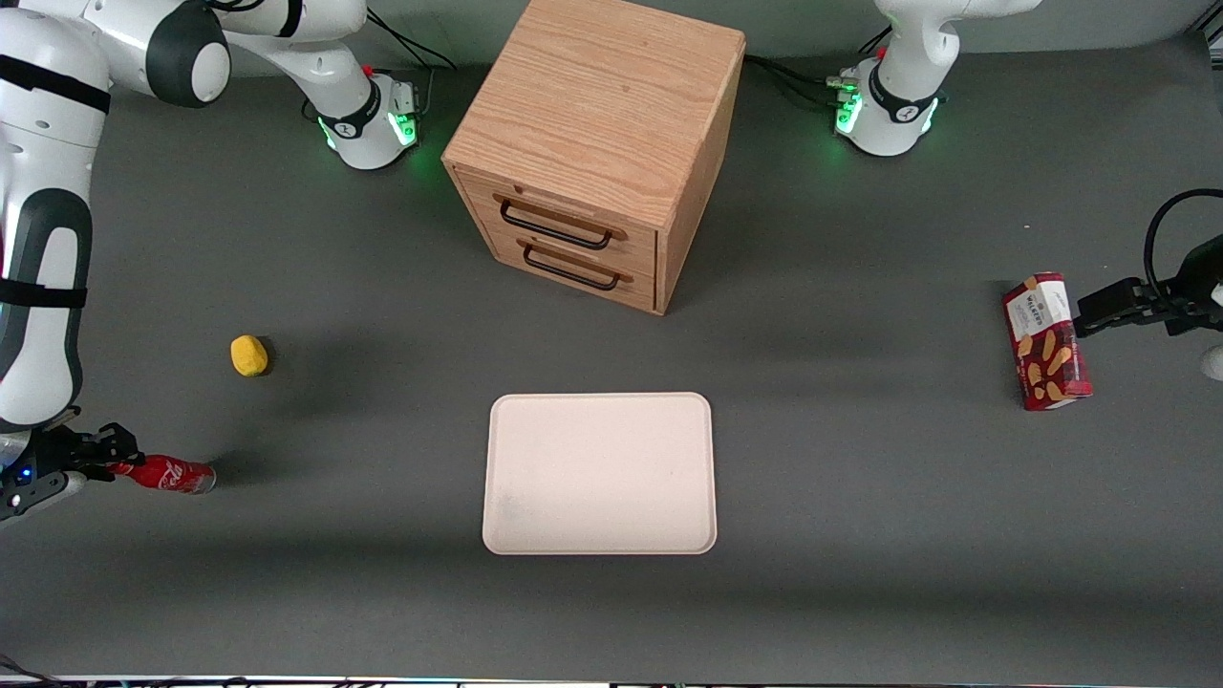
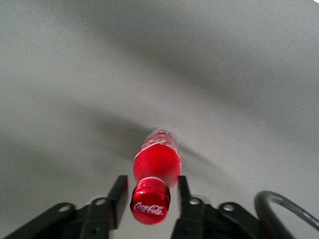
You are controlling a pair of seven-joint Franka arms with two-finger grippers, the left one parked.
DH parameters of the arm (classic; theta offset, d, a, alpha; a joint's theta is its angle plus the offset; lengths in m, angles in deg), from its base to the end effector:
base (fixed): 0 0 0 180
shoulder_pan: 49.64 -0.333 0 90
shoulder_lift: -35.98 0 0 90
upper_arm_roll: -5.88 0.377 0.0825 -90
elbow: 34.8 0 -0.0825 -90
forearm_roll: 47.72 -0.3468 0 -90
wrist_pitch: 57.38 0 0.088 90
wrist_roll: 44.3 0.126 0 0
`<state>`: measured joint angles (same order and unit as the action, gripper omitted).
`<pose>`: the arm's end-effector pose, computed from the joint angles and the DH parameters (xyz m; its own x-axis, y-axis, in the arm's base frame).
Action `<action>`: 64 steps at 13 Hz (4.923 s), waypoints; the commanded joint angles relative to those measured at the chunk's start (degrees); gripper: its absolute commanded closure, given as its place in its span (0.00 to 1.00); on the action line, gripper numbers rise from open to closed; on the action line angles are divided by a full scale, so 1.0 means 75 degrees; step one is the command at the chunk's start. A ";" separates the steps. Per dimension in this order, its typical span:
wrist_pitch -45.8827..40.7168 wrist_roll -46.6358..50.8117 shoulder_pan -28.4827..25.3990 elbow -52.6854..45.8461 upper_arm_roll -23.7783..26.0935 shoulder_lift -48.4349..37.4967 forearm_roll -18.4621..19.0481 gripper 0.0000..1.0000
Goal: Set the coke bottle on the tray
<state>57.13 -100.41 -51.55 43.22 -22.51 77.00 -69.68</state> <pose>0.7016 -0.2121 0.3737 0.8940 0.4471 0.0300 0.4475 -0.8942 -0.0116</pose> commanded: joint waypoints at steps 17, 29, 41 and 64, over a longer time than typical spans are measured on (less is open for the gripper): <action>-0.4253 0.4113 -0.0588 -0.3546 0.1367 -0.1191 0.1382 1.00; -0.1045 0.9932 -0.0928 -0.3617 0.6164 0.0177 0.4288 1.00; -0.0081 0.9955 -0.1315 -0.3219 0.6223 0.1550 0.4673 1.00; -0.0187 1.1080 -0.0588 0.1101 0.5076 -0.2862 0.3304 0.00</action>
<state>54.90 -18.29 -56.30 38.58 18.51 66.62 -42.73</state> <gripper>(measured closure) 0.000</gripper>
